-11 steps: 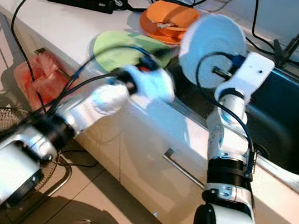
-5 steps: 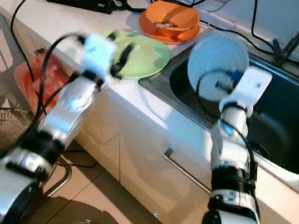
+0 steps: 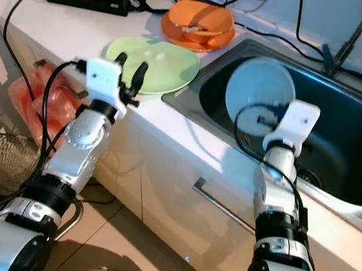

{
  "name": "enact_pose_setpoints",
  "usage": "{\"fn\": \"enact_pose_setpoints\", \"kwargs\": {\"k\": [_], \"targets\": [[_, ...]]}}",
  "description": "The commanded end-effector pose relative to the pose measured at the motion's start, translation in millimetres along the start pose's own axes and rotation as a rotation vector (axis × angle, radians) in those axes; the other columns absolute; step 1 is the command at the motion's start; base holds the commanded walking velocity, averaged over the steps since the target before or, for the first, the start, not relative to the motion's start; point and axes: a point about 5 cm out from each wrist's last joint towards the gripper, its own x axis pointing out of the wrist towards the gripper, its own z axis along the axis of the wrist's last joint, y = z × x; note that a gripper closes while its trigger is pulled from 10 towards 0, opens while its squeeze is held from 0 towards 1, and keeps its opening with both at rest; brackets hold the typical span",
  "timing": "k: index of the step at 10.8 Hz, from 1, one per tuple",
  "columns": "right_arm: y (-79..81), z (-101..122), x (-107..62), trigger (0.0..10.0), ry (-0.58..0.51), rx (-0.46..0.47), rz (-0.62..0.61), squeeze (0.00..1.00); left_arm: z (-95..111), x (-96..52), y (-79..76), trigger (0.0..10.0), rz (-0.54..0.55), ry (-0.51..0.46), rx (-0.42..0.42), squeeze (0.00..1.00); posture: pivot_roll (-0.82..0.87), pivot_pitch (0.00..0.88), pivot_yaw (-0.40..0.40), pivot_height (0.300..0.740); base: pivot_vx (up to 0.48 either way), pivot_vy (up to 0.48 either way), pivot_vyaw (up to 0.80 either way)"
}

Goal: Kitchen organization

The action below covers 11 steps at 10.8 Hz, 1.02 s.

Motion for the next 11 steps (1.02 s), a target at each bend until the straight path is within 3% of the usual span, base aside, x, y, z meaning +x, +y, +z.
{"fn": "enact_pose_setpoints", "kwargs": {"k": [1, 2, 3, 8, 9, 10, 11], "targets": [[-5.1, 0.4, 0.1, 0.0, -0.023, -0.014, -0.011, 0.0, 0.9, -2.3, 2.0, 10.0, 0.018, -0.014, 0.0, 0.0, 0.04, 0.029, -0.009, 0.74, 0.0, 0.0, 0.0], [-6.2, -5.2, -1.2, 0.0, -0.011, -0.042, -0.01, 0.0, -4.2, -5.8, 1.6, 10.0, 0.017, 0.005, 0.002, 0.0, 0.04, 0.029, -0.009, 0.74, 0.0, 0.0, 0.0], [-6.5, -9.0, -2.1, 10.0, -0.003, -0.053, -0.009, 0.0, -8.6, -9.0, 0.5, 10.0, 0.014, 0.019, -0.002, 0.0, 0.04, 0.032, -0.011, 0.74, 0.0, 0.0, 0.0], [-5.6, -20.5, -6.1, 10.0, 0.018, -0.073, 0.032, 0.0, -20.0, -17.5, 2.6, 10.0, 0.034, 0.06, 0.007, 0.0, 0.05, 0.025, -0.022, 0.74, 0.0, 0.0, 0.0], [-6.1, -23.1, -6.8, 10.0, 0.029, -0.085, 0.033, 1.0, -21.3, -19.2, 1.5, 10.0, 0.034, 0.063, 0.007, 0.0, 0.05, 0.027, -0.024, 0.74, 0.0, 0.0, 0.0], [-6.2, -24.4, -7.0, 10.0, 0.034, -0.091, 0.035, 1.0, -21.5, -19.9, 1.4, 10.0, 0.037, 0.064, 0.008, 0.0, 0.05, 0.03, -0.025, 0.74, 0.0, 0.0, 0.0], [-5.3, -24.9, -7.3, 10.0, 0.036, -0.096, 0.044, 0.17, -22.3, -20.5, 1.6, 10.0, 0.036, 0.068, 0.013, 0.0, 0.05, 0.033, -0.025, 0.74, 0.0, 0.0, 0.0]]}}
